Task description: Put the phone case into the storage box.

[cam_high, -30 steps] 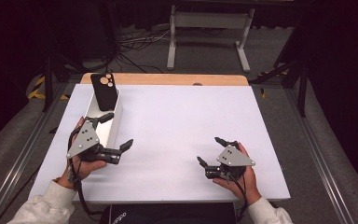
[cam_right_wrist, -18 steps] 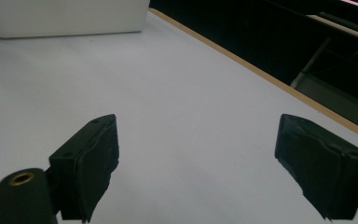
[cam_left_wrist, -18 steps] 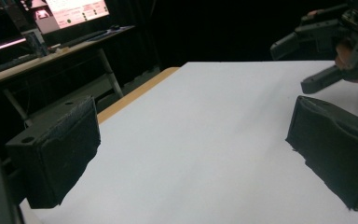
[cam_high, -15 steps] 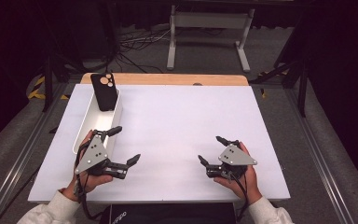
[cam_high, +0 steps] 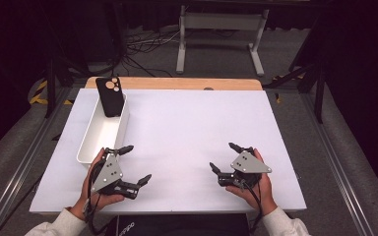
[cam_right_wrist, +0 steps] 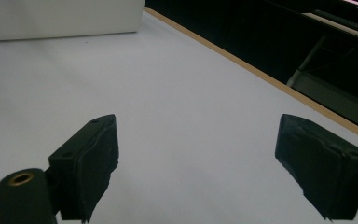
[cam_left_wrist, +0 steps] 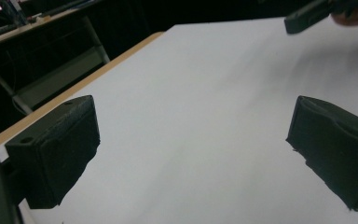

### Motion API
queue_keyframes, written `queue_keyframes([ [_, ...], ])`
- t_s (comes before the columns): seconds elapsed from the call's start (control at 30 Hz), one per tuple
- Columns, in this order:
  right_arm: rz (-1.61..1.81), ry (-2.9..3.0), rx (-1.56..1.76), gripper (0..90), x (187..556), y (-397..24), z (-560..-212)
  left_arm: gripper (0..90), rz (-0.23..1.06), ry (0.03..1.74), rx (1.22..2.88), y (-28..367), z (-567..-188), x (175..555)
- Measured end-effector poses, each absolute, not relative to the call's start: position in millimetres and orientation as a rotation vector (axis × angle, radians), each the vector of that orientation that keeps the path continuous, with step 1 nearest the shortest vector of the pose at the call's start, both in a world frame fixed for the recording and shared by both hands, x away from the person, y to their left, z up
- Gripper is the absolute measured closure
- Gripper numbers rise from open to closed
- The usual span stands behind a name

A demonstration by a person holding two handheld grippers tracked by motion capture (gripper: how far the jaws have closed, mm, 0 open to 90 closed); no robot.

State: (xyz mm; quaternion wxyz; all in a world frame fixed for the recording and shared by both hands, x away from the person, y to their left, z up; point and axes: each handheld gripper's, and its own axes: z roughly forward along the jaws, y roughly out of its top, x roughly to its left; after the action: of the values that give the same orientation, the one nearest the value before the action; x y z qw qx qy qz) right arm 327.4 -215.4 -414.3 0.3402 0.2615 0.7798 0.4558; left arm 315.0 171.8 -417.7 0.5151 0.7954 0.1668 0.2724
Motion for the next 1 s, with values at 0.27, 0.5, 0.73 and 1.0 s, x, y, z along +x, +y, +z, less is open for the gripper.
queue_keyframes([
  [0.27, 1.218, 2.037, 0.658, 12.2, 324, -218, -417, 3.0, 0.65, 0.443, 1.929, 178, -434, 314],
  [0.5, 1.227, 2.049, 0.642, 10.2, 322, -218, -419, 2.9, 0.618, 0.475, 1.918, 181, -437, 315],
  [0.73, 1.212, 2.05, 0.625, 10.2, 319, -217, -420, 2.9, 0.614, 0.468, 1.918, 179, -436, 313],
  [1.0, 1.219, 2.045, 0.627, 10.3, 317, -216, -419, 3.1, 0.611, 0.458, 1.921, 179, -435, 309],
])
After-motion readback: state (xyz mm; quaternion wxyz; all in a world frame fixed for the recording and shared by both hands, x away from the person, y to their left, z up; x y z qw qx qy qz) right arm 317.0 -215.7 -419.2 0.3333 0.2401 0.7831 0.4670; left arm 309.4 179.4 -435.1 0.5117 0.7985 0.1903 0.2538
